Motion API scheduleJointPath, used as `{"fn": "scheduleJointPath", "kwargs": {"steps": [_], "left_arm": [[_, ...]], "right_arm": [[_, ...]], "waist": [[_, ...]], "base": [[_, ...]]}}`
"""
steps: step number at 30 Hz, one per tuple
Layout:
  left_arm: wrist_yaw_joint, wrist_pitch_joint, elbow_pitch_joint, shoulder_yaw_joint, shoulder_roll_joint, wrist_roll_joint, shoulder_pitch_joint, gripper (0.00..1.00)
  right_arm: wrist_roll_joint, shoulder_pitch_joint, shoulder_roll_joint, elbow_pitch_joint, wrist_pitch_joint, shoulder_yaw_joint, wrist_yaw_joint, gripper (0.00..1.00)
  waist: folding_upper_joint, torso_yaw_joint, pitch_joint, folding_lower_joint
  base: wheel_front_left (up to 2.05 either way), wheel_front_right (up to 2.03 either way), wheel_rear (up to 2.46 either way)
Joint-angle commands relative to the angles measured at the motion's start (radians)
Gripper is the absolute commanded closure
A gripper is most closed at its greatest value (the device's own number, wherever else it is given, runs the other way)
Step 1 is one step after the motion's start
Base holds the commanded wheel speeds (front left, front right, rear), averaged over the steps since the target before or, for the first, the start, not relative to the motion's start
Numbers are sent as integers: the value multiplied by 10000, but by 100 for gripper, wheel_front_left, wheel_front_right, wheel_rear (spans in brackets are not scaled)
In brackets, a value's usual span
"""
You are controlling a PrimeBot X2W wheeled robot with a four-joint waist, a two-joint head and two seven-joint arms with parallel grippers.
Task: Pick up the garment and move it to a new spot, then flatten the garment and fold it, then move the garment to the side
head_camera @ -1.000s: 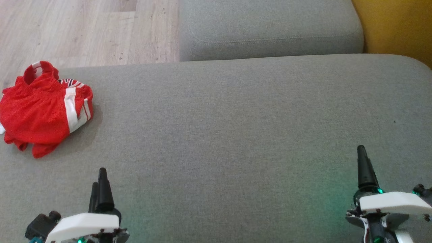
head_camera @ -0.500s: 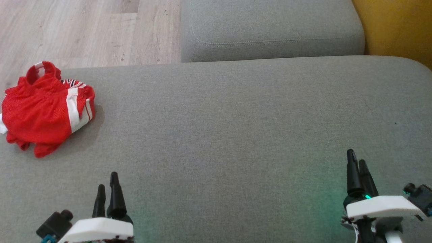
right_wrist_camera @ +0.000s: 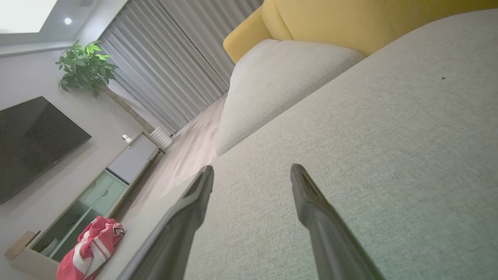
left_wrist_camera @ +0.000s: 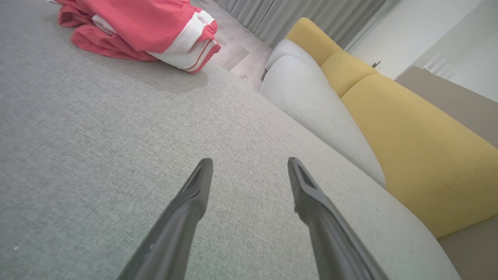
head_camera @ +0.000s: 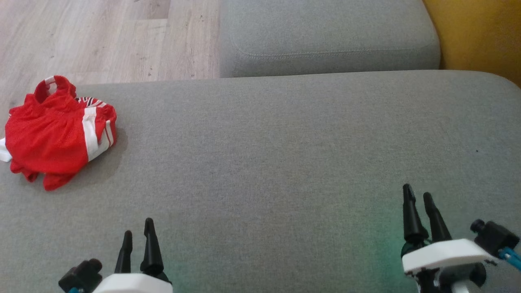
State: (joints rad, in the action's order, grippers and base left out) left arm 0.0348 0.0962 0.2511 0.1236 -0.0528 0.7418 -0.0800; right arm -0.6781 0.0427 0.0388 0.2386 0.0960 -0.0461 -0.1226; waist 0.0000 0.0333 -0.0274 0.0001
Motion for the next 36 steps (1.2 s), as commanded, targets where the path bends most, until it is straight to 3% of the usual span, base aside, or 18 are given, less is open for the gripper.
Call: {"fn": "scheduleJointPath", "kwargs": {"steps": [1,36], "left_arm": [[-35,144,-309,-129,-132,-299,261,0],[-650,1095,-487,352,-463,-4005,-189,0]], "right_arm": [[324,-127,78,-340,155,-196,-48,0],[4793,156,103,-446,1217,-1047,-71,0]], "waist": [[0,6,-6,-1],[0,245,-73,-1]], "base": [[0,0,0],[0,0,0]]}}
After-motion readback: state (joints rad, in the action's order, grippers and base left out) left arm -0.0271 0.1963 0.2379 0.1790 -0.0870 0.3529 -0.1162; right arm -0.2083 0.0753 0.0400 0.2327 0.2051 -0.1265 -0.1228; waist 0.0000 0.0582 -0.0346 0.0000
